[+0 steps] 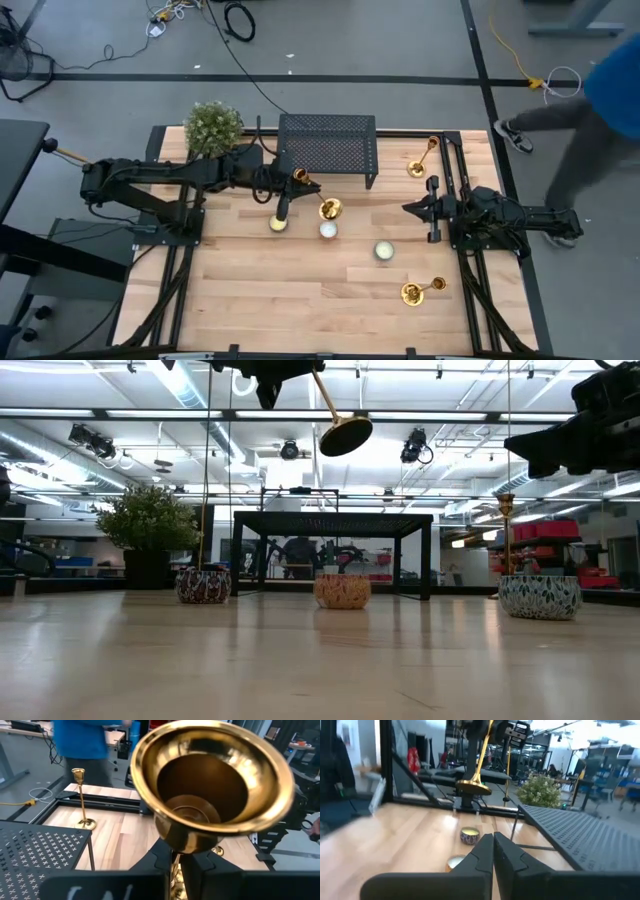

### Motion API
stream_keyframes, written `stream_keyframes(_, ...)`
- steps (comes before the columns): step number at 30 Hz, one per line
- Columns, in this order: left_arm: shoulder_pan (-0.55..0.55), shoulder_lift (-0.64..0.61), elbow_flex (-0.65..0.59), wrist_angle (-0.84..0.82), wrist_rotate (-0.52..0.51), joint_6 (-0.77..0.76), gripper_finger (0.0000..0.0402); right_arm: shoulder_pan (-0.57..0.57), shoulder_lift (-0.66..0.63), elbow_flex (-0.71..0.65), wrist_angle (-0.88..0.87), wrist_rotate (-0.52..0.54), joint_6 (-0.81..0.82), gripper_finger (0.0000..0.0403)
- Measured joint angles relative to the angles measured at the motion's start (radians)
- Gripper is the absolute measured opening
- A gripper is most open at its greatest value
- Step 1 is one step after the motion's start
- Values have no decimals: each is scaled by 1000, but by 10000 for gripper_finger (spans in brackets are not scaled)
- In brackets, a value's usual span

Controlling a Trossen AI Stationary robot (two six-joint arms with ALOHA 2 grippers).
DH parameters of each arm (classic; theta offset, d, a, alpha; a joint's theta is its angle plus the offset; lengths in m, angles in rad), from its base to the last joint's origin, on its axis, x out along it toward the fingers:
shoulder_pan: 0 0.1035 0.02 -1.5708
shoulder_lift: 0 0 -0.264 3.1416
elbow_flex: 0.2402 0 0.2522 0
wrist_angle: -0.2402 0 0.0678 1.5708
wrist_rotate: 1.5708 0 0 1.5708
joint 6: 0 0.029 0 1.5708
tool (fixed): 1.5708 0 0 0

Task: Pick & Place candle stick holders
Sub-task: Put the bottom left gold candle holder on the shelf

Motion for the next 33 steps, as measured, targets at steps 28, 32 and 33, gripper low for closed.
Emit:
stream_keyframes(28,0,0,0,0,-18,-7,25,0,7,35,403,88,423,13)
stream_keyframes(32,0,0,0,0,-18,-7,20,0,55,108,395,88,388,13)
stream_keyframes(33,0,0,0,0,-18,-7,20,0,75,129,389,88,378,13)
